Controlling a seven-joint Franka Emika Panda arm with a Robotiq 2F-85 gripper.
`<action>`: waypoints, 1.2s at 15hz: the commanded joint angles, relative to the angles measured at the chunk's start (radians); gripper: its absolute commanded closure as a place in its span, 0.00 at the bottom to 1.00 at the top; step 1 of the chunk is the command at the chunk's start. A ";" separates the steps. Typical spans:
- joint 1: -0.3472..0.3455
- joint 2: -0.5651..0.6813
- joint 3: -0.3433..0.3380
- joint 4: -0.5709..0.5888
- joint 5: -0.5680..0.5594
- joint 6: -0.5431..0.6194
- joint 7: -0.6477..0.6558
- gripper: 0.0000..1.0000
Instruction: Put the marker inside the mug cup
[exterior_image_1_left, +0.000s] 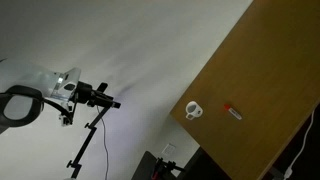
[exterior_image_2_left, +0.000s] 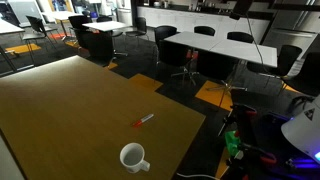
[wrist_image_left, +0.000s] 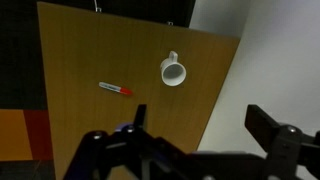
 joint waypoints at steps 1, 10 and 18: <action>-0.006 0.000 0.005 0.002 0.004 -0.003 -0.004 0.00; -0.011 0.005 0.001 0.004 -0.001 0.006 -0.010 0.00; -0.064 0.091 -0.035 0.024 -0.101 0.049 -0.082 0.00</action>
